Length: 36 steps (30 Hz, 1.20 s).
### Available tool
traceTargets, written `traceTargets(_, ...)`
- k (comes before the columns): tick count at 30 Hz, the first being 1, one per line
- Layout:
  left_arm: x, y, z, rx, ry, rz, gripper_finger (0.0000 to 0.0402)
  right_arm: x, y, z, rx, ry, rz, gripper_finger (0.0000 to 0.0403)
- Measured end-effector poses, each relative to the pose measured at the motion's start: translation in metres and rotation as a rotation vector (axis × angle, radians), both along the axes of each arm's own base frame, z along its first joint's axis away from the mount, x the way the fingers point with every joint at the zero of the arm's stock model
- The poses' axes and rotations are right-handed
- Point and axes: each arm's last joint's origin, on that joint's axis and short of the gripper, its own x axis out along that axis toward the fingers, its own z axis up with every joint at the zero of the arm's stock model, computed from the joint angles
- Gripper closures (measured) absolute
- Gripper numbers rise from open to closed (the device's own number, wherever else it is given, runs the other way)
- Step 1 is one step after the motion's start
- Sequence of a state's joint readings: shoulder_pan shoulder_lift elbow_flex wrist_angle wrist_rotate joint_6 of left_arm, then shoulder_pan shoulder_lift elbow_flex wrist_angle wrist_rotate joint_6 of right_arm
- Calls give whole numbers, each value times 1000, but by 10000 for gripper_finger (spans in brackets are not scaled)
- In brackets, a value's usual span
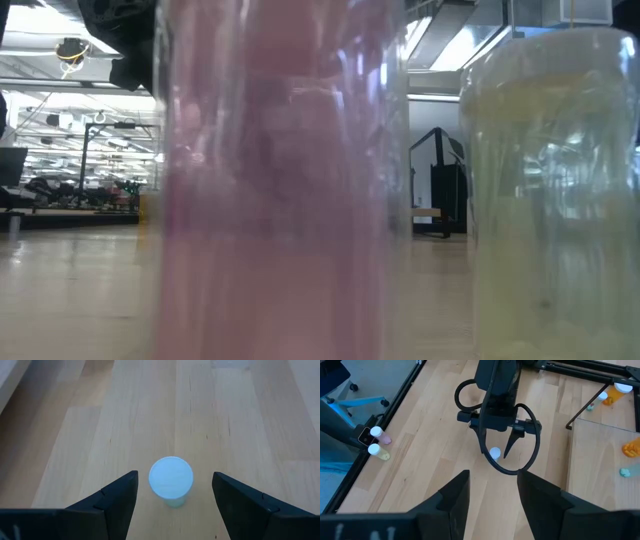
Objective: Pick and place medicine bottles onto shelf by color
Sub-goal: Put the right blue pill bottle on the shelf aligned with the other blue pill bottle
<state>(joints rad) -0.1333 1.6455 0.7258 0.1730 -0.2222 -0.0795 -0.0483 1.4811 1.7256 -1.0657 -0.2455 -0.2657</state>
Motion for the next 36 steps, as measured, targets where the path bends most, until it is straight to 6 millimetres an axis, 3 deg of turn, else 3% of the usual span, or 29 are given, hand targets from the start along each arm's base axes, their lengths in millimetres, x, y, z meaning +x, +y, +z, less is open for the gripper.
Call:
traceTargets(7, 0, 0, 0, -32, -6, 29, 159, 0, 0, 0, 0, -1, -1, 236)
traceTargets(36, 1, 7, 0, -47, -5, 44, 267, 1, 0, 1, -1, -11, -1, 236)
